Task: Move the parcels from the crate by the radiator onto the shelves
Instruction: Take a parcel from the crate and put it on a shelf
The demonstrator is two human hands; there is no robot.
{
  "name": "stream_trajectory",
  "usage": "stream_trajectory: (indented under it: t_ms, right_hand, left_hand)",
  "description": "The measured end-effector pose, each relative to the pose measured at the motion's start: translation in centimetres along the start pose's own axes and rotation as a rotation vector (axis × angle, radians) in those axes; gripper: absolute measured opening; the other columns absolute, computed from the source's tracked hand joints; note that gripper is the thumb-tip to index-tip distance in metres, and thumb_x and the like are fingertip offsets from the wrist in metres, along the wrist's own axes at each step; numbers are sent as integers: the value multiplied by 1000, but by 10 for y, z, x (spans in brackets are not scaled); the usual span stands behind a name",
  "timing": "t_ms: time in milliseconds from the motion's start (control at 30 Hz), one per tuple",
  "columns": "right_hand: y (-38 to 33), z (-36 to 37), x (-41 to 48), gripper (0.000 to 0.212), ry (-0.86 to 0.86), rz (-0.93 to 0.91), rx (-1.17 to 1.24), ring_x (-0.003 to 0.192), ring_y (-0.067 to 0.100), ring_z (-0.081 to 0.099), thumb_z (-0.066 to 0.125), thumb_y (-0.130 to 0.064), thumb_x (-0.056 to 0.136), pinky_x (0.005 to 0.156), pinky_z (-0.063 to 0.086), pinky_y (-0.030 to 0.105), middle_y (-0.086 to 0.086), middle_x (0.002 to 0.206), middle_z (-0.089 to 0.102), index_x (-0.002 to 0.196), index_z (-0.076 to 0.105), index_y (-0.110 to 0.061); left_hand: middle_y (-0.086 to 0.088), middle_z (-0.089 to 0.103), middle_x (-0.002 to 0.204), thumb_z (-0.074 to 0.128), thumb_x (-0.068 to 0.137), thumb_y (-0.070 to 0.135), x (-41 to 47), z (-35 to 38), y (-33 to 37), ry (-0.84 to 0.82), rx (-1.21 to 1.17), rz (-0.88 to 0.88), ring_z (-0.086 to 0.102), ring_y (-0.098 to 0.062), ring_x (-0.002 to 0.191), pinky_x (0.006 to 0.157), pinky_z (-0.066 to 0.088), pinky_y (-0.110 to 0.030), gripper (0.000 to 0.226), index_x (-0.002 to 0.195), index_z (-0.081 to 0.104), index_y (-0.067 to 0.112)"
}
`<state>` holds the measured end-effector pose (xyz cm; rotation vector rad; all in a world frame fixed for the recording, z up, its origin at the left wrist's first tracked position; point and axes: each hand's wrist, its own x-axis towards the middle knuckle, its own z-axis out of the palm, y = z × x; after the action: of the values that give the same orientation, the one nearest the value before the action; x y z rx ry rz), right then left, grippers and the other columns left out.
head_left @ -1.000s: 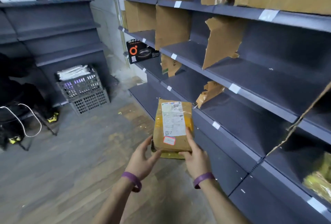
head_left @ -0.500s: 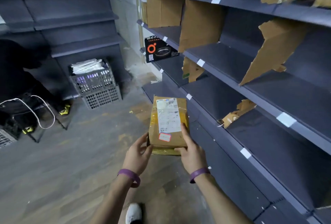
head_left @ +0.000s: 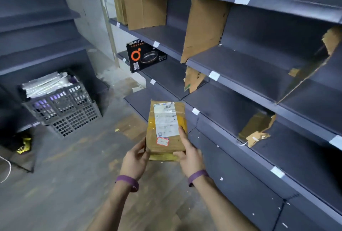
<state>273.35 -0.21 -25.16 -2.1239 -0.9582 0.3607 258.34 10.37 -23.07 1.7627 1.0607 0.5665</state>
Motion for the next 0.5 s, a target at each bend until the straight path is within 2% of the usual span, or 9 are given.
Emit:
stream_trajectory:
  t_ms: [100,200,267,400,500]
  right_hand:
    - [-19,23,30,104,-15,-22,6,94,23,66,67,-10,83,84,53,33,-12,128,63,130,3,-77]
    - [-32,48,62,102,-18,-26,-4,93,23,66,68,-12,84,82,54,32,-14,129,61,132,3,-74]
    - [-40,63,85,103,-12,-12,-3,93,24,66,69,-13,83,83,53,31,-14,130,61,132,2,-75]
    - [-60,94,147,97,5,-33,-24,118,23,58,71,-17,84,96,48,30,-11,143,49,140,9,-65]
    - [-77,118,207,97,-22,-52,-41,119,25,57,69,-20,85,95,49,32,-4,142,52,141,3,-63]
  left_hand:
    - [6,65,114,58,93,14,31,-22,-8,1,-2,-4,62,0,86,72,44,-12,44,136,51,18]
    - [1,65,119,57,93,11,69,-40,-17,9,-15,-19,63,-7,95,72,42,-6,44,136,52,17]
    - [1,66,118,57,93,9,97,-49,-21,9,-17,-27,64,-8,93,68,42,-2,43,135,53,16]
    - [8,64,114,56,92,5,164,-67,-27,15,16,-23,63,-4,89,64,39,1,45,134,53,20]
    - [10,65,114,54,92,4,225,-84,-27,35,46,4,64,-8,95,66,40,-1,45,133,54,23]
